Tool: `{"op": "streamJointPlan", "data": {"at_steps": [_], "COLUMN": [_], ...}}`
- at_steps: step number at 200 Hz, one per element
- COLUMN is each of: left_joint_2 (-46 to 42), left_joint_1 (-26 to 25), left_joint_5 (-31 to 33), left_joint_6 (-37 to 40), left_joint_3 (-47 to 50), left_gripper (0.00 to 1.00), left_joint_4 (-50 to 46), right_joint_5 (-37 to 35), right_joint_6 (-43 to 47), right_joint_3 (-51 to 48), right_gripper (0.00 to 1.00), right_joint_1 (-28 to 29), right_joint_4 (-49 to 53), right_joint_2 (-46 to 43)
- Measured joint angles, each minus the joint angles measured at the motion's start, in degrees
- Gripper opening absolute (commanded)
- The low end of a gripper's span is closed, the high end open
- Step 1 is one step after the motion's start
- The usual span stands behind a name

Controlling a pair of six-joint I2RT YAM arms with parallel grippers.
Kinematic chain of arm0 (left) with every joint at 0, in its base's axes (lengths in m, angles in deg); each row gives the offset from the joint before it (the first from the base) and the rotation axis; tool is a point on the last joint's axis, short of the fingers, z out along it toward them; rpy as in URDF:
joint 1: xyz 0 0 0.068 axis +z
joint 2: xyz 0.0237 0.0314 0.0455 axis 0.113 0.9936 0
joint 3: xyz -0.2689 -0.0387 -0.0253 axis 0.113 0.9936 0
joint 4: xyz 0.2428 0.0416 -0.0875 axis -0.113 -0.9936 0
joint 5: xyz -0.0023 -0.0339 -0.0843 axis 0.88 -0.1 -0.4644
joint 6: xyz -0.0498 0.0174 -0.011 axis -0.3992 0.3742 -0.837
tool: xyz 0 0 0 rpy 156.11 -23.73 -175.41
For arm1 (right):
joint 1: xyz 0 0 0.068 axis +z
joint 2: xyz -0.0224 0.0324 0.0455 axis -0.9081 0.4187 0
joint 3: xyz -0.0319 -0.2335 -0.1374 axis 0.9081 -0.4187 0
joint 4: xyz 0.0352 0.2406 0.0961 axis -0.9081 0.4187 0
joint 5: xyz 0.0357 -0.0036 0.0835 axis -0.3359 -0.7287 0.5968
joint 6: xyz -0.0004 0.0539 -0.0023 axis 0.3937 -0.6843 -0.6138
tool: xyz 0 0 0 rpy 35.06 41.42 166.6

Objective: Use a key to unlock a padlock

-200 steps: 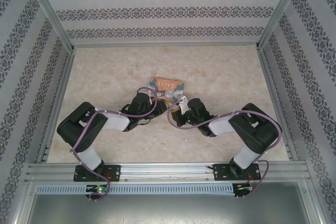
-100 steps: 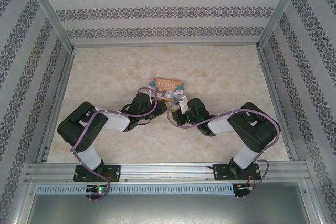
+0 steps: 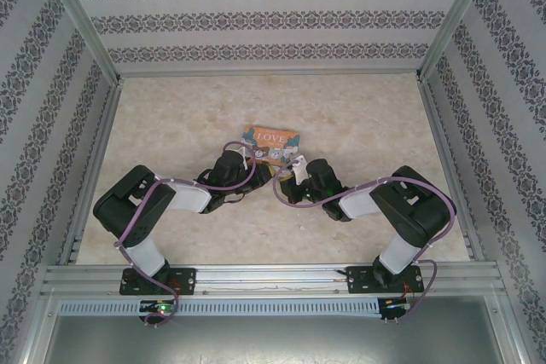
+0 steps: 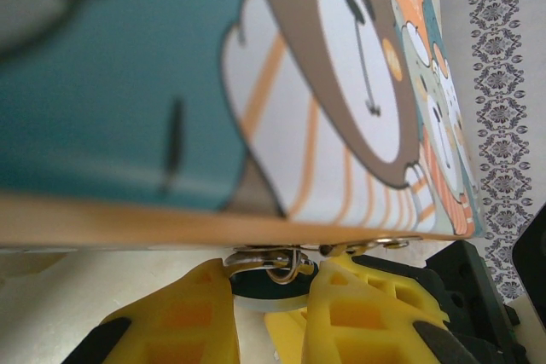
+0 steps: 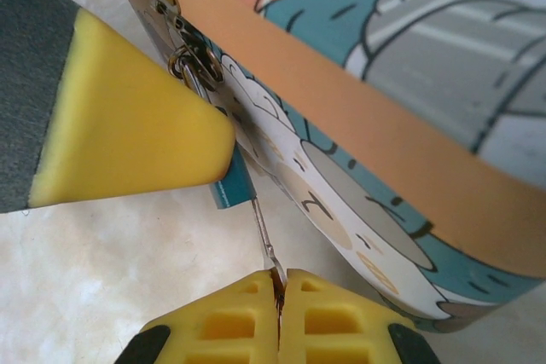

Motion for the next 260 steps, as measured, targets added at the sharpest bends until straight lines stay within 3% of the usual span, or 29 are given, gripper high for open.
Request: {"op": "streamJointPlan", "data": {"at_steps": [260], "left_joint_2": [0.0], "left_joint_1": [0.0], "left_joint_5": [0.61], "left_joint_6": [-0.15], "left_joint_3": [0.0], "left_gripper": [0.17], "left_joint_4": [1.25], "right_joint_5": [2.45], "right_joint_6": [-1.53], "right_joint_3": [-0.74], "right_gripper": [0.0], "right_joint_1": [-2.25], "right_joint_4": [-4.35], "right_joint_2": [0.0]}}
